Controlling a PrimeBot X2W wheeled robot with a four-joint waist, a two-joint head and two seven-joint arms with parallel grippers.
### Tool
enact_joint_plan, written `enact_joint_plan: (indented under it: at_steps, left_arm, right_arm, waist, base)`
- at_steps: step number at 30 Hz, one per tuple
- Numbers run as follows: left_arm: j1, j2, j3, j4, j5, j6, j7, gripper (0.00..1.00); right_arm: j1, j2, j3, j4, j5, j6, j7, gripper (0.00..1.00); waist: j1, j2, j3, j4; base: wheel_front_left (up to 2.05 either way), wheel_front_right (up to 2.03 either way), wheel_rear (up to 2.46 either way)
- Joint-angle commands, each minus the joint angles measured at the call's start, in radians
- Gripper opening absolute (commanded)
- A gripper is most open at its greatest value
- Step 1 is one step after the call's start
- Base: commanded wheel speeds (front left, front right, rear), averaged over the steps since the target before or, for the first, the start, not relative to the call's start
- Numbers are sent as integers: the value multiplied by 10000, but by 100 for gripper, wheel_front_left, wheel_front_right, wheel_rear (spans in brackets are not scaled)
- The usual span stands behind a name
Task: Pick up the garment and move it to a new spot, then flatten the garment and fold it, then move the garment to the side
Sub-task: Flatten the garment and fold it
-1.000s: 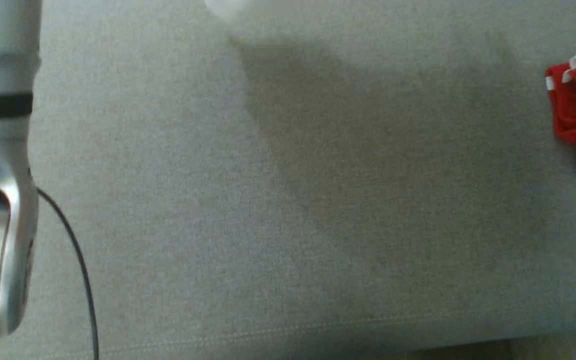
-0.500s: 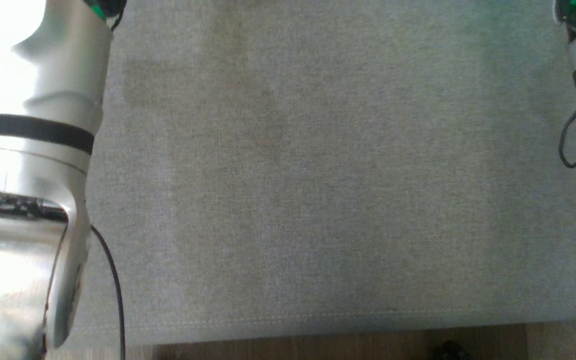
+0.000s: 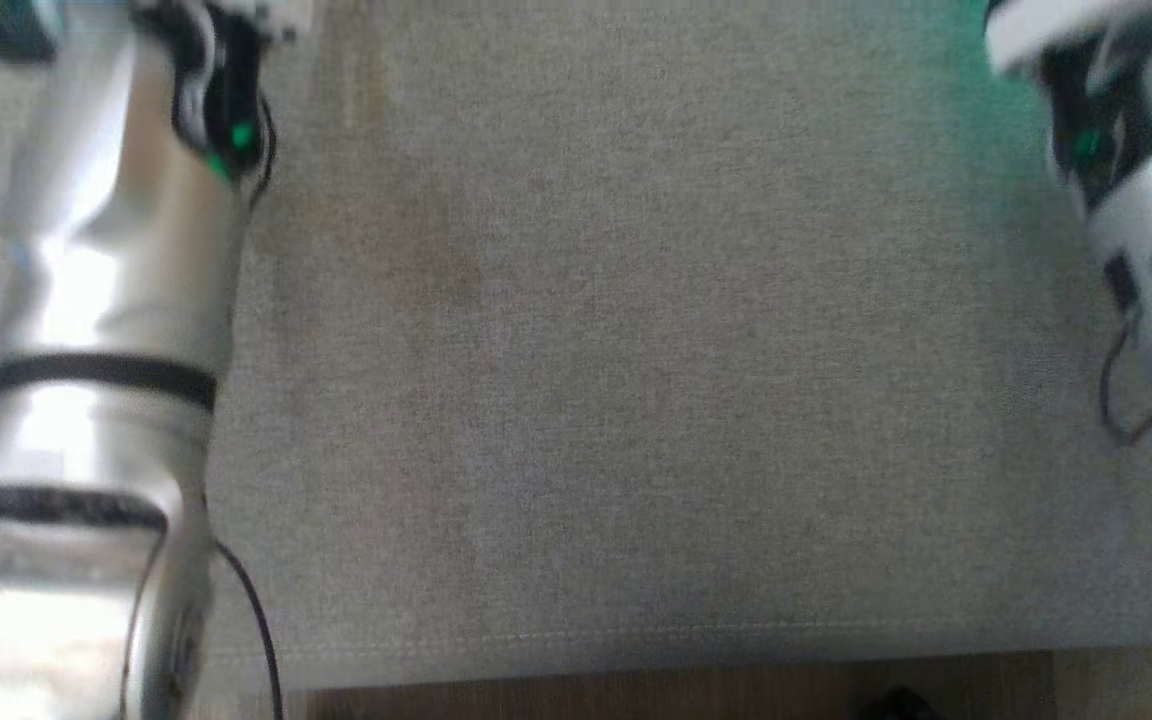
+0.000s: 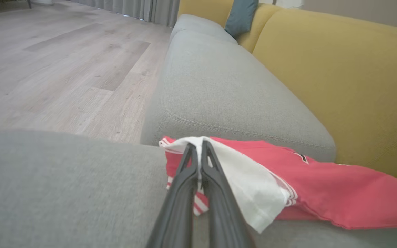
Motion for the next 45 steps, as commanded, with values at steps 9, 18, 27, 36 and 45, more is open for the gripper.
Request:
enact_joint_plan:
  at_steps: [9,18,27,36,45]
  left_arm:
    - [4314,681,1236,-2959,35,-75,-47,0]
    - [9027,881,1422,-6773,96,591,670,0]
    - [13015,1025,1663,-11381,133,1914,2821,0]
    - [15017,1058,1578,-13771,245,2576,4170,0]
    - [14744,1336,1442,-13724,20,2398,4913,0]
  right_arm:
    - [3716,-740,-23,-1794,708,-7,-135,0]
    - [7012,-912,-982,-3307,980,-7,298,0]
    - [9989,-768,-3368,-5130,-15,-7,1934,0]
    - [12937,746,-6665,-8343,-2161,-7,5260,0]
    - [13652,2380,-8185,-10680,-3668,-7,8717,0]
  waist:
    - [0,0,-2067,-93]
    - [0,0,-3403,-227]
    - [0,0,-4092,-248]
    - [0,0,-4468,-103]
    - [0,0,-4259,-276]
  base:
    - [0,0,0]
    - [0,0,0]
    - [0,0,0]
    - [0,0,0]
    - [0,0,0]
